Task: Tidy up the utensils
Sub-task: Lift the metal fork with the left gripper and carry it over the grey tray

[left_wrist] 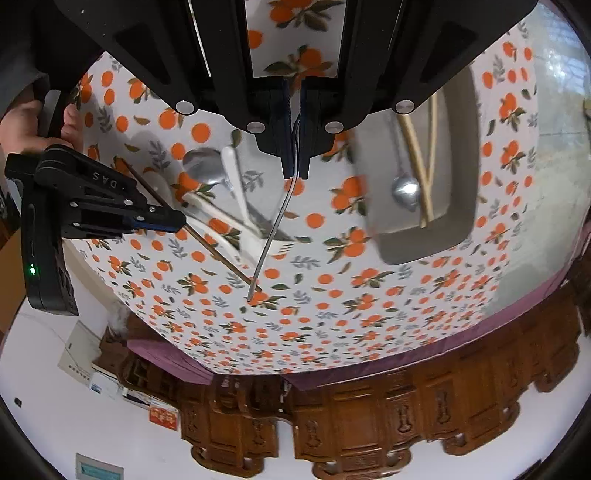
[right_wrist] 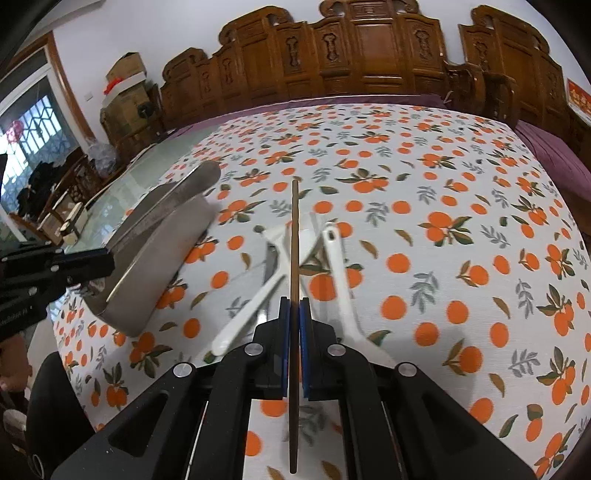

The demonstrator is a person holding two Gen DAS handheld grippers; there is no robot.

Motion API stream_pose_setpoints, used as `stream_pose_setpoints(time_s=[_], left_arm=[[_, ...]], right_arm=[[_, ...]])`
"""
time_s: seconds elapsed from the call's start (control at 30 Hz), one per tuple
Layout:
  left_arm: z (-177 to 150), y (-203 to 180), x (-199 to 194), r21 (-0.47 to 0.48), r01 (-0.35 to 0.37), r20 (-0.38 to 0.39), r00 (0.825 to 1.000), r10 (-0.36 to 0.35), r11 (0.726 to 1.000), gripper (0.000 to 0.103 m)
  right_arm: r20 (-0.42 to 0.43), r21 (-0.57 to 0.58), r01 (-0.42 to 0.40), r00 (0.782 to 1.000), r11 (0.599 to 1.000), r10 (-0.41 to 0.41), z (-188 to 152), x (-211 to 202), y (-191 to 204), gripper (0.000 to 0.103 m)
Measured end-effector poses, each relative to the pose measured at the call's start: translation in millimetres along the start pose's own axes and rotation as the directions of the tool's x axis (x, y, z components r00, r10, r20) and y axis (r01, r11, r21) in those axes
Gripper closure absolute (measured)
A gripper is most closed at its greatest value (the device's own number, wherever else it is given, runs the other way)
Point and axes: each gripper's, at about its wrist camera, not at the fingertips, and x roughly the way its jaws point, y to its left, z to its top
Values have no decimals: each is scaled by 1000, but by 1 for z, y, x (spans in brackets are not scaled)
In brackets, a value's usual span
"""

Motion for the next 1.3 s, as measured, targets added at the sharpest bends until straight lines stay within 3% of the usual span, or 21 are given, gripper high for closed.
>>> stream_pose_setpoints(time_s=[0.33, 0.67, 0.97, 1.3], left_arm=[[-8, 41, -9, -67, -54, 3, 999, 54, 996, 101], [-16, 82, 30, -116, -100, -64, 994, 94, 988, 101], [-23, 99, 49, -159, -135, -79, 989, 124, 978, 101], [-31, 108, 57, -181, -121, -81, 991, 108, 976, 100]], right_arm=[[-18, -66, -17, 1000, 998, 16, -2, 3, 30, 97], [-46, -74, -27, 999, 997, 23, -8, 12, 38, 97], [-41, -77, -29, 999, 997, 26, -8, 10, 42, 97], [-13, -100, -58, 998, 993, 57, 9, -5, 71, 97]])
